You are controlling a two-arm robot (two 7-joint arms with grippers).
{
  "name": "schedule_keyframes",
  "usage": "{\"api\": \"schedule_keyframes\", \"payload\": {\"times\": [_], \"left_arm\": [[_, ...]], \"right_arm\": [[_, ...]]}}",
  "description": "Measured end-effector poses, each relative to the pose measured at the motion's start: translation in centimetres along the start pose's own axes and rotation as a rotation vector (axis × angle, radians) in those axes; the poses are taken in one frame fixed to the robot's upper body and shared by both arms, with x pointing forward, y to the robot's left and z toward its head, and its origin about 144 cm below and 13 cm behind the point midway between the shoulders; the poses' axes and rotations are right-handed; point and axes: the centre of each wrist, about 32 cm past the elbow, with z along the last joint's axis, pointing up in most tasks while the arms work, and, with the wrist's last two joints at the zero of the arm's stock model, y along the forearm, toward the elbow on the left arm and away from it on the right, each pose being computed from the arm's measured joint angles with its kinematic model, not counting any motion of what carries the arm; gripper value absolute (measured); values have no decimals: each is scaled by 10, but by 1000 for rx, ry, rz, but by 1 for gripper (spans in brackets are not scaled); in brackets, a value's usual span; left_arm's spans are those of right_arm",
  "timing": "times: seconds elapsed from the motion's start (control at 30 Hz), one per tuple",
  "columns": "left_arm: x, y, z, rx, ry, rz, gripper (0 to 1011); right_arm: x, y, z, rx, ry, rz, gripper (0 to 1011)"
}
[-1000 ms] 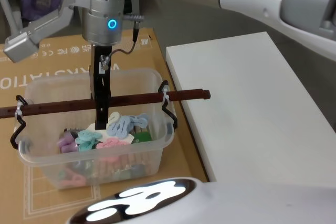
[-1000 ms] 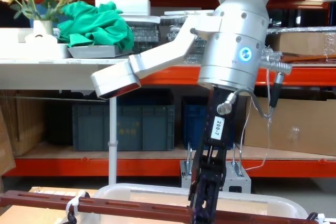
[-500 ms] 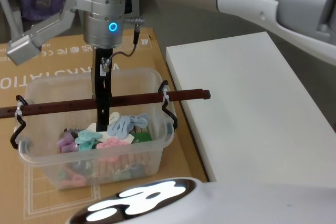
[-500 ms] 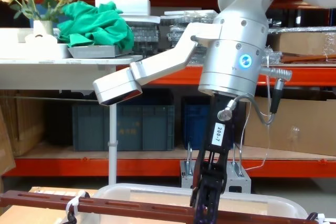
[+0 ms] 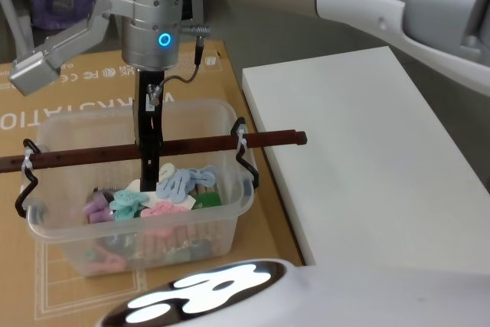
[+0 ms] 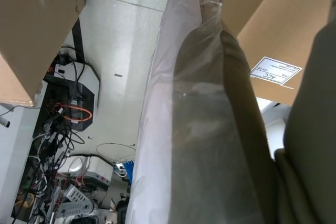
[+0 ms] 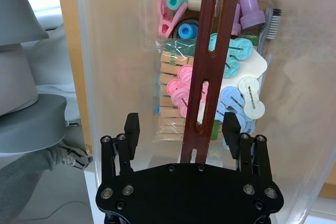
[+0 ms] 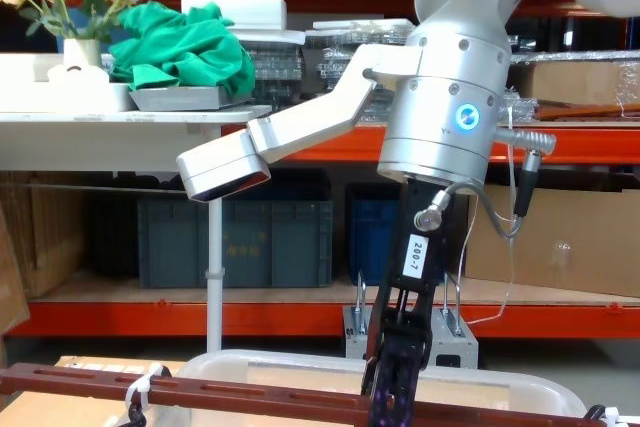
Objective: Use one hand to grasp the basket and place it at the designated location.
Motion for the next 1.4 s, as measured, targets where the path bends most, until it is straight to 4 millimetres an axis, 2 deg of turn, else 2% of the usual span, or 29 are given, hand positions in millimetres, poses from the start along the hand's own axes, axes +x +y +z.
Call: {"api": "schedule_keyframes", "payload": {"times": [0.1, 0.13, 0.23, 0.27, 0.33, 0.37, 0.83, 1.4], "left_arm": [[0, 0, 0, 0, 0, 0, 0], [0, 0, 0, 0, 0, 0, 0], [0, 0, 0, 0, 0, 0, 0], [0, 0, 0, 0, 0, 0, 0], [0, 0, 0, 0, 0, 0, 0], [0, 0, 0, 0, 0, 0, 0], [0, 0, 0, 0, 0, 0, 0], [0, 0, 0, 0, 0, 0, 0]], "right_arm": [[0, 0, 0, 0, 0, 0, 910], [0, 0, 0, 0, -1, -1, 864], [0, 0, 0, 0, -1, -1, 812], [0, 0, 0, 0, -1, -1, 756], [0, -1, 0, 0, -1, -2, 727], [0, -1, 0, 0, -1, -2, 657], [0, -1, 0, -1, -1, -2, 240], [-1, -3, 0, -6, 4, -3, 240]]}}
